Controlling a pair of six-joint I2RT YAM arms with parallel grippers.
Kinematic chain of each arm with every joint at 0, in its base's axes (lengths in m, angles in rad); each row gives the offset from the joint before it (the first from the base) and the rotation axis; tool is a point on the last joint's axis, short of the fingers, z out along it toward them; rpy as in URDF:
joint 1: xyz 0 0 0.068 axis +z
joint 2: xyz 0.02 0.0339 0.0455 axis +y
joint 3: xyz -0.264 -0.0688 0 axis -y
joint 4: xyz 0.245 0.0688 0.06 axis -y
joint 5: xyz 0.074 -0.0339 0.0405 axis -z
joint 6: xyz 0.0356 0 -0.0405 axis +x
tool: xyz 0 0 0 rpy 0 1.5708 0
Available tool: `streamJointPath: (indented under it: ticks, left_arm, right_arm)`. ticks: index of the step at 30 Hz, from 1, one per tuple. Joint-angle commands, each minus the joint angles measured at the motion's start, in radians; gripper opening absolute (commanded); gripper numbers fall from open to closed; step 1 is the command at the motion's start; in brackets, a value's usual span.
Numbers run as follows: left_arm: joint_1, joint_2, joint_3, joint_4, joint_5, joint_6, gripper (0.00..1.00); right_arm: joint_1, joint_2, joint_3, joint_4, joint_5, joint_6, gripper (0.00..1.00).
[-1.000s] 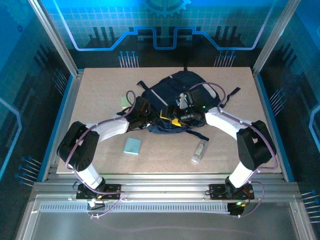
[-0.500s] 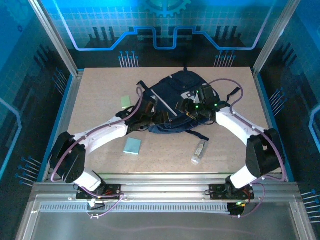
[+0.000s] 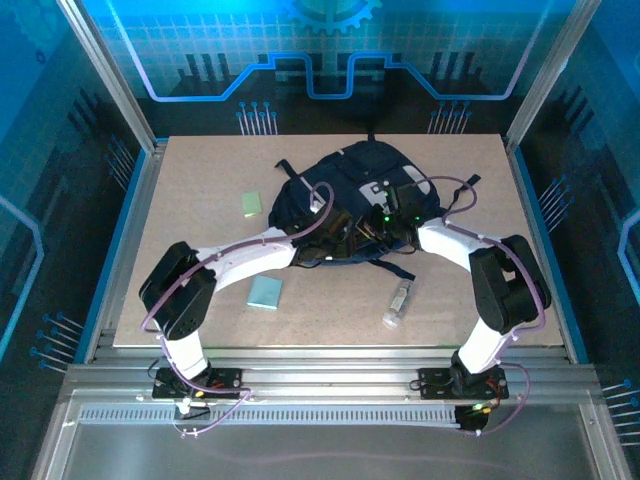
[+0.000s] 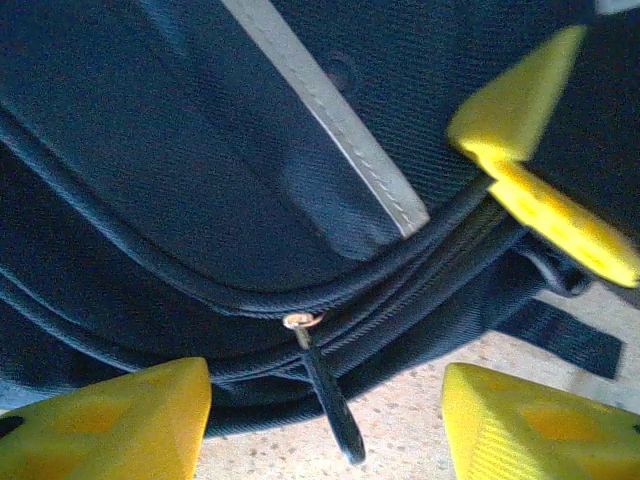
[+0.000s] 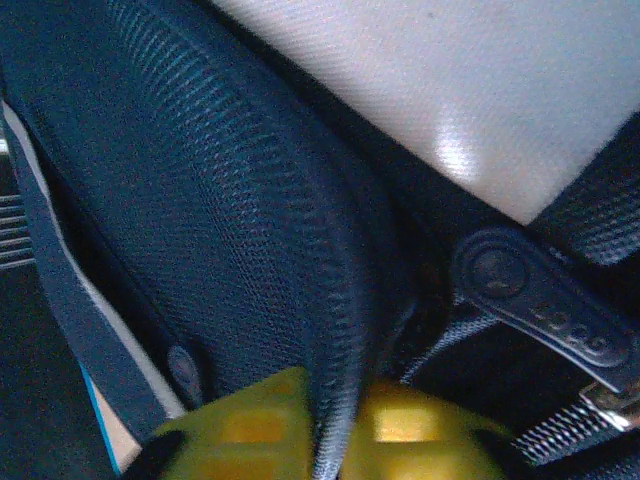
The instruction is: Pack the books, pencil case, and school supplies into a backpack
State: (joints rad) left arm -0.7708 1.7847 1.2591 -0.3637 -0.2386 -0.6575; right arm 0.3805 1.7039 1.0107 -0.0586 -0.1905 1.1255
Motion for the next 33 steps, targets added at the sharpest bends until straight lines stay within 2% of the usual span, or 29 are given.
streamJointPath:
  ticks: [1, 2, 7, 10, 12, 13, 18, 22, 28, 33]
  left_arm:
    - [-0.004, 0.043, 0.052, -0.051, -0.070, 0.015, 0.58]
    - [-0.004, 0.055, 0.060, -0.052, -0.070, 0.016, 0.56]
    - [-0.004, 0.117, 0.110, -0.087, -0.081, 0.010, 0.29]
    - [-0.001, 0.133, 0.127, -0.110, -0.083, 0.013, 0.18]
    - [0.000, 0.132, 0.134, -0.129, -0.074, 0.012, 0.04]
    - [0.002, 0.125, 0.134, -0.136, -0.068, 0.017, 0.00]
    - [0.030, 0.051, 0.092, -0.139, 0.006, 0.064, 0.00]
    - [0.099, -0.018, 0.050, -0.169, 0.110, 0.185, 0.00]
    - [0.240, -0.080, -0.020, -0.178, 0.144, 0.288, 0.00]
    - [0.307, -0.055, 0.003, -0.140, 0.131, 0.331, 0.00]
  right_arm:
    - [0.018, -0.009, -0.010, 0.106, 0.004, 0.012, 0.03]
    - [0.018, -0.006, -0.016, 0.115, -0.001, 0.015, 0.00]
    - [0.018, -0.004, -0.036, 0.147, -0.025, 0.027, 0.00]
    - [0.016, -0.009, -0.041, 0.147, -0.028, 0.022, 0.00]
    - [0.010, -0.012, -0.041, 0.146, -0.028, 0.018, 0.00]
    - [0.005, -0.012, -0.037, 0.140, -0.028, 0.013, 0.00]
    - [-0.021, -0.021, -0.017, 0.086, -0.023, -0.058, 0.00]
    - [-0.048, -0.042, -0.021, 0.059, -0.019, -0.101, 0.00]
    - [-0.071, -0.075, -0.003, -0.004, -0.010, -0.166, 0.00]
    - [-0.079, -0.075, 0.021, -0.042, -0.011, -0.199, 0.00]
